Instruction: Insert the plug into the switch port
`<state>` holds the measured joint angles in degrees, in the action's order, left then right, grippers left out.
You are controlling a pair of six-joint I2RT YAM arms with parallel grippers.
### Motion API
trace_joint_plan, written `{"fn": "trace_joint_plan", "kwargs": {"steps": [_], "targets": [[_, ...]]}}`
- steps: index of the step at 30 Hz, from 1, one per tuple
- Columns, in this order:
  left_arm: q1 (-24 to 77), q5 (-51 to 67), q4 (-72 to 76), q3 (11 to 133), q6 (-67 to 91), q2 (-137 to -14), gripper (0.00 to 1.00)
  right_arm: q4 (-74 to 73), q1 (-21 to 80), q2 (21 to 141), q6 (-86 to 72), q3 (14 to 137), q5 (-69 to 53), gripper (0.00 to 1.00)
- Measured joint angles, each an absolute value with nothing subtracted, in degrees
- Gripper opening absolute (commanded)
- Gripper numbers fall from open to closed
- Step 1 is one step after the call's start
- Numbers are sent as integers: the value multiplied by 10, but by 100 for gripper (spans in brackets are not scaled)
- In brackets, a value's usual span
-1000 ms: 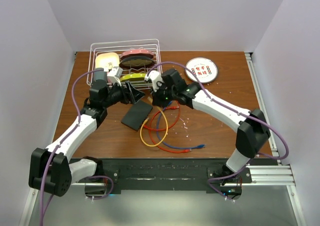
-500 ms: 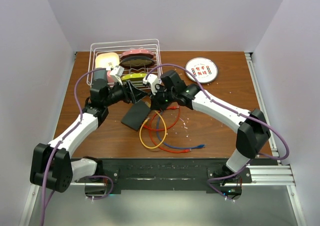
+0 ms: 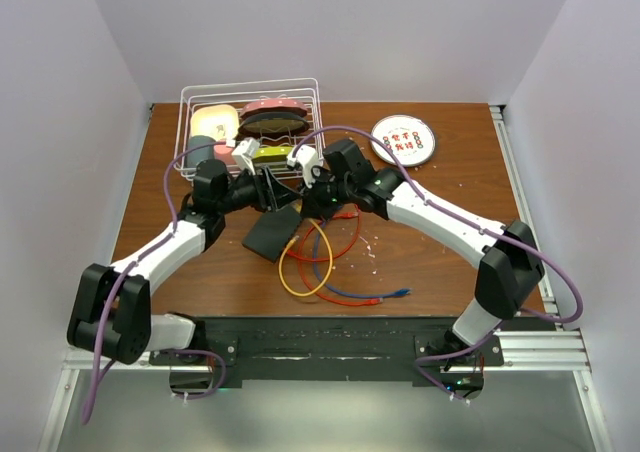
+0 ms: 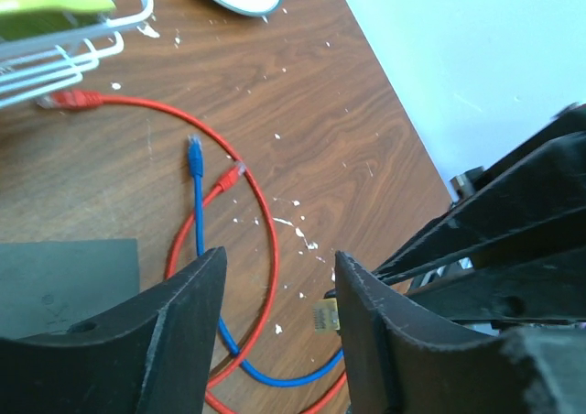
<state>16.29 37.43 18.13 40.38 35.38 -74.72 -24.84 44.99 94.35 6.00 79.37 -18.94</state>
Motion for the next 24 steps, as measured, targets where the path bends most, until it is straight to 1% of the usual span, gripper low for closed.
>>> {"fn": "trace_joint_plan", "kwargs": {"steps": [2,5,6,8,9,15,16,17,18,19,20,21,24], "targets": [[167,381,187,404,358,-757,50,-247,450,939,60,794,-187,0],[171,390,198,404,369,-764,26,-248,450,938,58,794,-185,0],[173,395,204,404,371,-765,13,-248,450,938,57,794,-183,0],[175,402,212,404,379,-765,1,-248,450,938,55,794,-178,0],[177,403,218,404,381,-765,0,-249,450,938,54,794,-176,0],[178,406,230,404,387,-766,0,-247,450,938,47,794,-163,0],[178,406,231,404,389,-766,3,-247,451,938,45,794,-162,0],[178,406,231,404,390,-766,14,-246,451,938,43,794,-160,0],[178,406,231,404,390,-766,38,-246,451,938,41,794,-159,0],[178,405,231,404,391,-766,44,-245,451,938,39,794,-159,0],[178,405,231,404,387,-766,50,-243,451,938,37,794,-159,0],[178,405,229,404,391,-766,52,-239,451,938,36,794,-156,0],[177,399,221,404,394,-766,50,-235,451,937,34,794,-147,0]]}}
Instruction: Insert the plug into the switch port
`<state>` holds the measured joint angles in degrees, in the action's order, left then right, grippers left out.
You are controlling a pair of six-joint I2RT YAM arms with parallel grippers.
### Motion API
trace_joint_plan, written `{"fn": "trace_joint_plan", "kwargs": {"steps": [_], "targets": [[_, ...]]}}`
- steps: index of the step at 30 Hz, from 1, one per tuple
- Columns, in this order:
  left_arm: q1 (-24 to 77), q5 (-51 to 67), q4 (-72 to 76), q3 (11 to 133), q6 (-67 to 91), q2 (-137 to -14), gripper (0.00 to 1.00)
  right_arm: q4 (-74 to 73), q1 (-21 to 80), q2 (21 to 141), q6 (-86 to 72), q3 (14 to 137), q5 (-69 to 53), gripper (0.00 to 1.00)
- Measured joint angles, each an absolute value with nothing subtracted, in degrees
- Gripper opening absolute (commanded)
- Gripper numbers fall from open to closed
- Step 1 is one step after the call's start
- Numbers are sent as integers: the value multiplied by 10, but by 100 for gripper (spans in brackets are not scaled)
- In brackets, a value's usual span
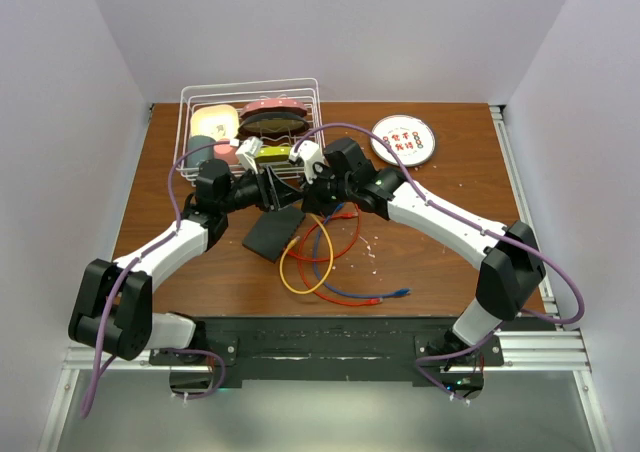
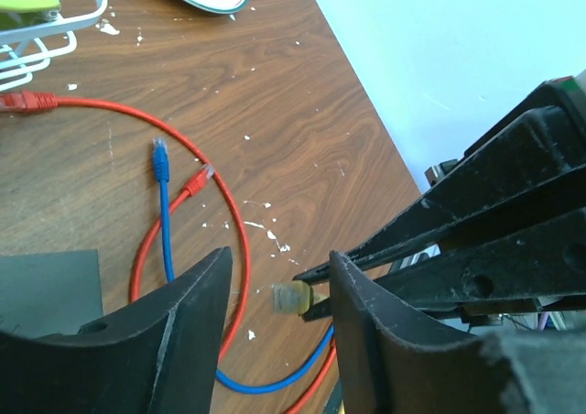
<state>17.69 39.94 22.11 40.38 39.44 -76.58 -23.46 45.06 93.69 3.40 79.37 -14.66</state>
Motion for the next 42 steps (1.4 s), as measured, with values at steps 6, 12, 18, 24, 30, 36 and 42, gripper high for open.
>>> {"fn": "trace_joint_plan", "kwargs": {"steps": [6,12,18,24,30,36,42], "targets": [[177,396,216,404,400,-766,0,-224,450,937,32,794,-129,0],[178,400,229,404,410,-764,0,-219,450,936,23,793,-117,35],[178,375,226,386,417,-743,0,-201,450,918,-1,778,-95,78],[178,335,222,367,454,-717,0,-159,449,853,-27,735,-70,74],[178,309,227,357,485,-703,0,-121,449,855,-47,729,-86,63],[178,301,227,357,498,-703,0,-109,450,881,-55,727,-100,57],[178,300,227,357,504,-703,0,-107,450,898,-57,726,-103,54]]}}
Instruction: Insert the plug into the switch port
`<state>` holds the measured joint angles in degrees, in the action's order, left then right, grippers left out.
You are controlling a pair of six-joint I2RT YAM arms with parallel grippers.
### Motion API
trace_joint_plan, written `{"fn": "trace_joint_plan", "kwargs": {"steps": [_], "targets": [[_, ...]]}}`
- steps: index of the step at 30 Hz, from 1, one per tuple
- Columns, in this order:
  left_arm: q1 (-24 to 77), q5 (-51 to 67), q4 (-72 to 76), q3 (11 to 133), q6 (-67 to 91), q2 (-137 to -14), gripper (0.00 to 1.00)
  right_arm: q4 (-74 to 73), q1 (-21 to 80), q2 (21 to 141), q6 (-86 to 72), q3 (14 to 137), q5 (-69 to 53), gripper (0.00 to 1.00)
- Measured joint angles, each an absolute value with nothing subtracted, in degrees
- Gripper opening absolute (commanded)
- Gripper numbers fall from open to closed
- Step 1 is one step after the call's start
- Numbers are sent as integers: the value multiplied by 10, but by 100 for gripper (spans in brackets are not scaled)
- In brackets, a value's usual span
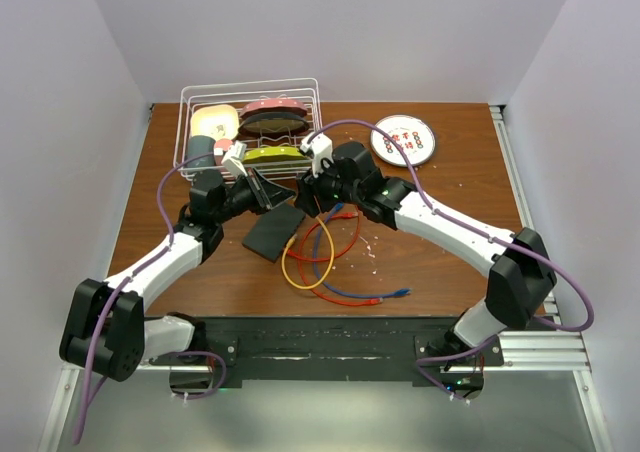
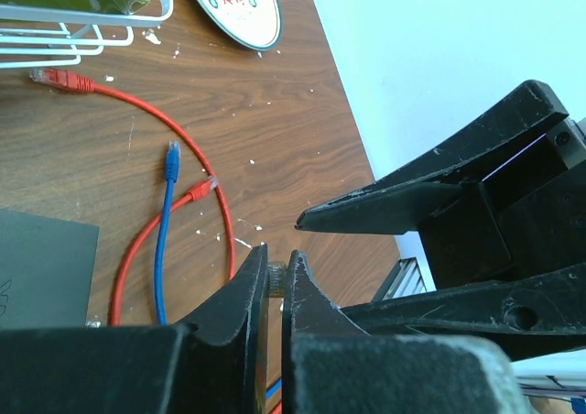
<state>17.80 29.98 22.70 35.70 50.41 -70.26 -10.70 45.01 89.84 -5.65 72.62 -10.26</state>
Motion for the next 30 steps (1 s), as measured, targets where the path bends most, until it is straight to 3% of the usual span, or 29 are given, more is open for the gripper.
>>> {"fn": "trace_joint_plan", "kwargs": {"steps": [8,18,28,30], "targets": [[178,300,227,357,504,-703,0,-96,451,901,-60,726,-112,42],[178,300,228,357,505,-703,0,-90,454,918,-65,726,-126,35],[178,299,228,357,505,-703,0,-85,455,918,-66,722,-126,5],[178,299,226,357,505,-703,0,-83,455,918,-66,720,-127,4]]}}
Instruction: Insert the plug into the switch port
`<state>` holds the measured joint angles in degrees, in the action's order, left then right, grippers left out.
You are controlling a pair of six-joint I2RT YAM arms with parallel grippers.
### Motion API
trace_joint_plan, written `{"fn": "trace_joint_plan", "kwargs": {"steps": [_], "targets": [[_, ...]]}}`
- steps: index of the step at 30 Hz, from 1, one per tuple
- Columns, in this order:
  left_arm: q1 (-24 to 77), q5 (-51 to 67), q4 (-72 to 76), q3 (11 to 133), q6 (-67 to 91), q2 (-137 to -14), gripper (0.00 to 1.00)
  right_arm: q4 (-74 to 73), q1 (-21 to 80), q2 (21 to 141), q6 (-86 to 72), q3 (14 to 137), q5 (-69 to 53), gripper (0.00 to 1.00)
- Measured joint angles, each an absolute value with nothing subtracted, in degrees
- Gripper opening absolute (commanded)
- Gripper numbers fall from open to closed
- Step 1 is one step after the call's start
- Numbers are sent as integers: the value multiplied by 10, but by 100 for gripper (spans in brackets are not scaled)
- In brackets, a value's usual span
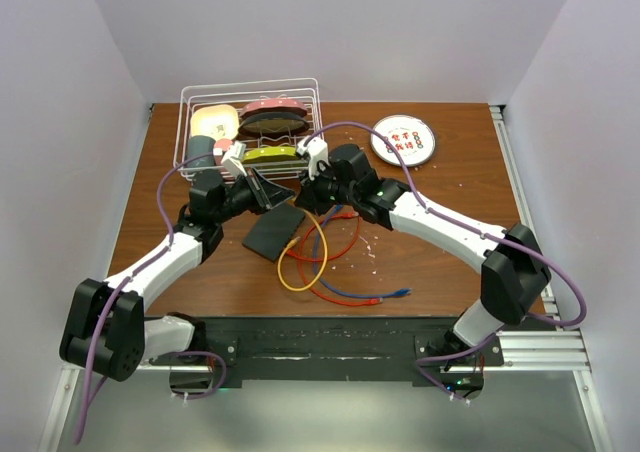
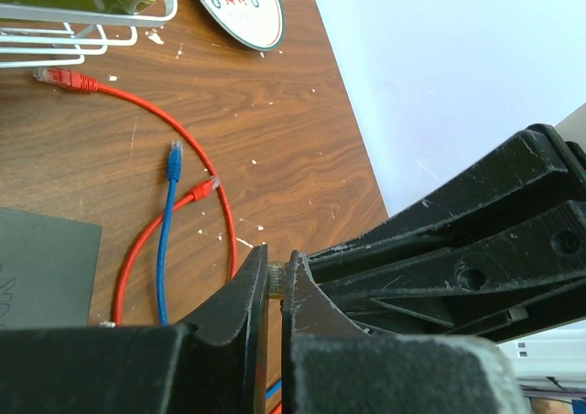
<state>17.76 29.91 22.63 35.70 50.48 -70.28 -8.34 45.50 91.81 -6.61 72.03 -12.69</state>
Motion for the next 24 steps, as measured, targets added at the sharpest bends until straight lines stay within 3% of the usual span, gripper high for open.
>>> {"fn": "trace_joint_plan", "kwargs": {"steps": [11,15,18,21,22,24], "targets": [[178,298,226,357,505,-703,0,-81,455,918,-66,720,-127,0],[178,298,227,357,506,-705,0,-81,455,918,-65,719,-127,33],[178,302,232,357,511,-708,0,-81,455,919,-68,717,-127,37],[178,305,236,357,515,-710,0,-81,456,922,-67,717,-127,28],[178,305,237,357,516,-710,0,-80,457,924,-67,717,-128,14],[178,308,238,357,517,-710,0,-81,458,929,-66,717,-125,6]]}}
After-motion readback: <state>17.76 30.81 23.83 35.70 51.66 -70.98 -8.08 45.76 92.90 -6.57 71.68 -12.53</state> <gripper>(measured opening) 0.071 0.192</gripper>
